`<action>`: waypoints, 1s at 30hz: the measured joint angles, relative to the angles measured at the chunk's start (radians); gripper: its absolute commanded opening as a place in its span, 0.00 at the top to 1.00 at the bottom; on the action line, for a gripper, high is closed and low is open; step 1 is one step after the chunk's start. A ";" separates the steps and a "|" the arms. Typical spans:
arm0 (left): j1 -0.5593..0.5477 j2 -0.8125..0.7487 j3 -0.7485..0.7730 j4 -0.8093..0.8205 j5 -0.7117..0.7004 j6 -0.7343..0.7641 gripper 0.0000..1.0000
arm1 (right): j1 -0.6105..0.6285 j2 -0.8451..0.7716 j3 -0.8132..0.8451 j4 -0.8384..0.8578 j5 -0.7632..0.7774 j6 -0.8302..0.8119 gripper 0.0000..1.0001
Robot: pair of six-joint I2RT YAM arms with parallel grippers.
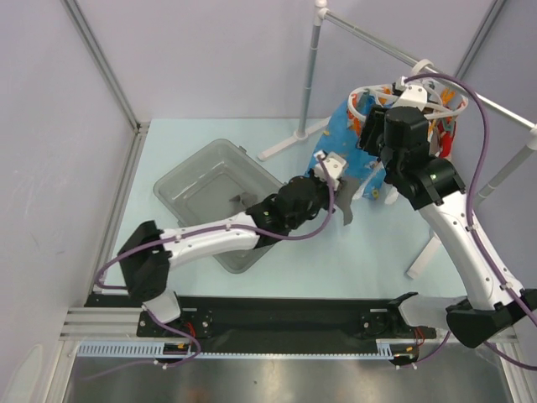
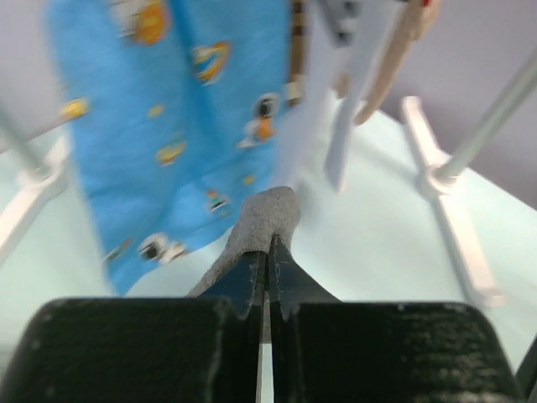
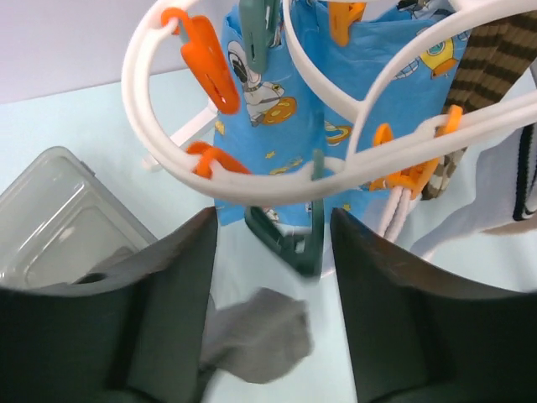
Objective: Remove the socks clipped to the hanger
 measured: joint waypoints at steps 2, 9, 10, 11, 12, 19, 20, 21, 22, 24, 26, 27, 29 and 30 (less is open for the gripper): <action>0.030 -0.074 -0.055 -0.037 -0.011 -0.021 1.00 | 0.000 -0.022 -0.011 -0.009 -0.026 0.005 0.27; 0.209 -0.375 -0.178 -0.215 -0.021 -0.082 1.00 | 0.000 -0.177 -0.118 -0.061 -0.169 0.019 0.00; 0.226 -0.413 -0.191 -0.241 -0.023 -0.087 1.00 | 0.000 -0.206 -0.143 -0.065 -0.189 0.020 0.00; 0.254 -0.459 -0.205 -0.274 -0.019 -0.095 1.00 | 0.000 -0.237 -0.167 -0.076 -0.208 0.021 0.00; 0.278 -0.500 -0.216 -0.306 -0.013 -0.107 1.00 | 0.000 -0.262 -0.187 -0.087 -0.223 0.023 0.00; 0.515 -0.626 -0.244 -0.504 0.055 -0.151 1.00 | 0.000 -0.403 -0.288 -0.170 -0.278 0.036 0.00; 0.537 -0.619 -0.244 -0.524 0.061 -0.155 1.00 | 0.000 -0.411 -0.296 -0.177 -0.282 0.039 0.00; 0.570 -0.603 -0.243 -0.549 0.076 -0.161 1.00 | 0.000 -0.420 -0.306 -0.185 -0.287 0.042 0.00; 0.594 -0.583 -0.243 -0.573 0.089 -0.165 1.00 | 0.000 -0.425 -0.313 -0.192 -0.288 0.043 0.00; 0.637 -0.531 -0.235 -0.621 0.112 -0.180 1.00 | 0.000 -0.435 -0.332 -0.201 -0.288 0.054 0.00; 0.665 -0.481 -0.231 -0.662 0.126 -0.192 0.87 | 0.000 -0.439 -0.349 -0.210 -0.291 0.069 0.01; 0.674 -0.463 -0.231 -0.681 0.130 -0.198 0.64 | 0.000 -0.438 -0.356 -0.212 -0.292 0.074 0.00; 0.680 -0.449 -0.231 -0.712 0.141 -0.208 0.46 | 0.000 -0.438 -0.370 -0.213 -0.290 0.086 0.00; 0.681 -0.448 -0.231 -0.724 0.143 -0.216 0.39 | 0.000 -0.438 -0.381 -0.212 -0.286 0.089 0.00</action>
